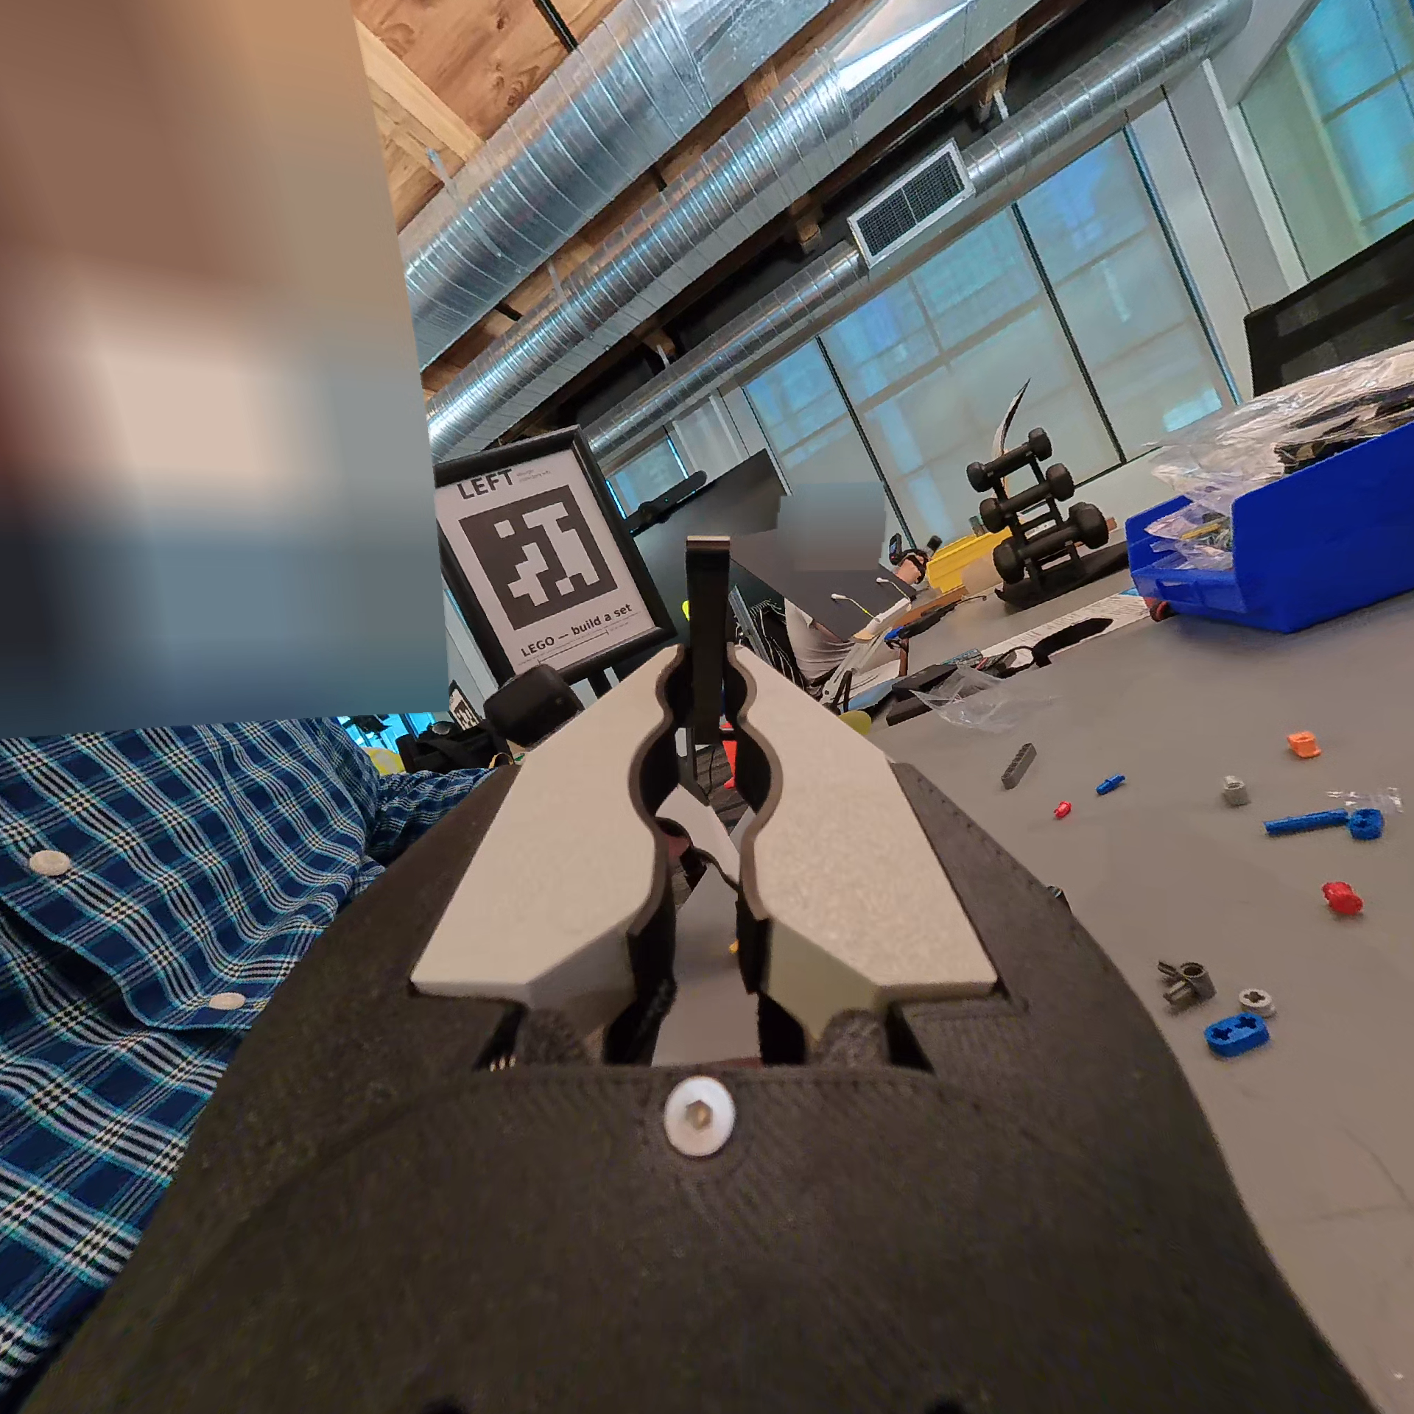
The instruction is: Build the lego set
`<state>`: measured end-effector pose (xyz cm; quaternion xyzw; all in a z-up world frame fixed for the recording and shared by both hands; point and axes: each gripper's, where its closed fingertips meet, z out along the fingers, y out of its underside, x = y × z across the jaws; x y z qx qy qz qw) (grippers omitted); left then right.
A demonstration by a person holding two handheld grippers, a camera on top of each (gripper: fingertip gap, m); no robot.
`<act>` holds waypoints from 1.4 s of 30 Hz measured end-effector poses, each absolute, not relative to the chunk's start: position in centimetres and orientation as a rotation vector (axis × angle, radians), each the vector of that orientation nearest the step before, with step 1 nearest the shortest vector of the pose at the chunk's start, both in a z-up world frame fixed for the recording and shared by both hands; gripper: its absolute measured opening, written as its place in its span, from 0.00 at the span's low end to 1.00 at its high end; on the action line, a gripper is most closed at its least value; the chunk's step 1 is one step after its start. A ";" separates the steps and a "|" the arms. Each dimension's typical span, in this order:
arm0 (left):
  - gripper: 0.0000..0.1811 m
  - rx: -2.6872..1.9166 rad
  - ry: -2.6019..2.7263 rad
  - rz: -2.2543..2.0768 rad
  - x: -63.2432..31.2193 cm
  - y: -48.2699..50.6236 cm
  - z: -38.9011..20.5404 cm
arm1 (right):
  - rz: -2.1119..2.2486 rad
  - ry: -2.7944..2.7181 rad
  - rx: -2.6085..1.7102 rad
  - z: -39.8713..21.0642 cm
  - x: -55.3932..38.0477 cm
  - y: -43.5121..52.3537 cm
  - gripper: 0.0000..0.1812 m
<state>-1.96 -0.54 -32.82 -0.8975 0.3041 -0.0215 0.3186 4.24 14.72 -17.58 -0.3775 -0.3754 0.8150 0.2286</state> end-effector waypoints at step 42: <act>0.39 -2.326 0.831 -0.058 -0.7 1.3 -31.7 | 2.245 -1.033 -1.025 -17.2 4.4 14.6 0.03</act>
